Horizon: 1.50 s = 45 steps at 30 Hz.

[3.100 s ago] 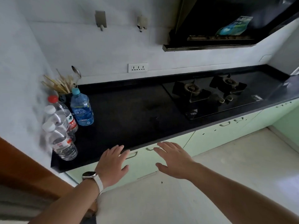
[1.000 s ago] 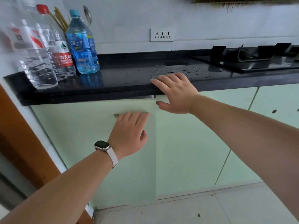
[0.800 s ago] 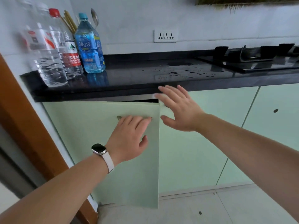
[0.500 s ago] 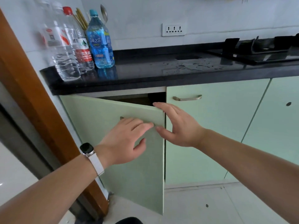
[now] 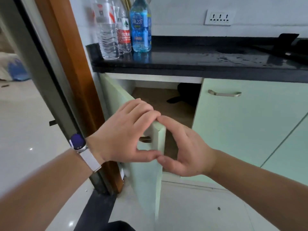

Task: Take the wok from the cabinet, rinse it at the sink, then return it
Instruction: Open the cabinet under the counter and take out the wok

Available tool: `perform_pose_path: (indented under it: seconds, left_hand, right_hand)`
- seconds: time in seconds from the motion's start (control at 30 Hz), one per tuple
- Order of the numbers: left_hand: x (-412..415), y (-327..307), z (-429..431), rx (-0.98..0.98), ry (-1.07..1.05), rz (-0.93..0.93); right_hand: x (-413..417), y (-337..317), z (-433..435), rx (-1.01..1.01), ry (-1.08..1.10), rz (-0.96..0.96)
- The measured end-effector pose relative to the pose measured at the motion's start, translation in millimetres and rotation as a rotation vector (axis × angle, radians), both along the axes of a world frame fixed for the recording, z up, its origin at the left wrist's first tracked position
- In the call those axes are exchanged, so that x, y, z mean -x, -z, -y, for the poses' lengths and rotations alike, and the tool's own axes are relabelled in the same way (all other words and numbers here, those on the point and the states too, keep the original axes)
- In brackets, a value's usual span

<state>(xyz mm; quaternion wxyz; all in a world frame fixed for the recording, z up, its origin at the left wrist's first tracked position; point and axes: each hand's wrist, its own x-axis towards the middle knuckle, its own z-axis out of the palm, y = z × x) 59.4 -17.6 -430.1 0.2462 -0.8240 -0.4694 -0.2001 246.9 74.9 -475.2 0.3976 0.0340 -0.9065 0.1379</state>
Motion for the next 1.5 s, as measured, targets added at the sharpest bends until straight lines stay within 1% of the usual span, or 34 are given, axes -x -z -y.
perform_pose_path:
  seconds: [0.1,0.17,0.23,0.37,0.43,0.63,0.83,1.03,1.13,1.2,1.27,1.3,1.4,1.5]
  left_hand:
    - [27,3,30,-0.046,0.092,0.107]
    - [46,5,52,-0.061,0.12,0.159]
    - [62,6,71,-0.068,0.111,0.171]
    - [85,6,95,-0.079,0.081,0.278]
    - [93,7,104,-0.073,0.057,0.298]
    - [114,-3,131,-0.068,-0.085,0.238]
    - [132,-18,157,-0.016,-0.293,0.051]
    - [126,-26,161,-0.04,-0.479,-0.26]
    - [114,-19,140,-0.046,-0.56,-0.349]
    - [107,-15,127,-0.072,-0.67,-0.357]
    - [100,-14,120,-0.107,-0.769,-0.308]
    - [97,-14,116,-0.122,-0.786,-0.291]
    - [84,-7,98,-0.106,-0.75,-0.257]
    - [73,8,62,-0.048,-0.711,-0.169]
  right_hand:
    - [27,11,17,-0.071,-0.144,0.093]
    - [48,24,27,-0.118,-0.175,0.177]
    - [70,33,36,-0.14,-0.192,0.22]
    - [106,45,52,-0.166,-0.236,0.166]
    - [118,51,58,-0.183,-0.241,0.137]
    - [150,61,70,-0.238,-0.217,0.04]
    - [184,74,81,-0.25,-0.127,0.032]
    - [197,85,78,-0.234,-0.037,0.153]
    - [195,95,60,-0.24,-0.024,0.23]
    - [192,100,44,-0.245,-0.008,0.284]
    - [191,103,28,-0.24,0.025,0.332]
    - [191,106,21,-0.237,0.029,0.356]
    - [191,109,-2,-0.236,0.011,0.423]
    - [178,98,-28,-0.229,0.067,0.491]
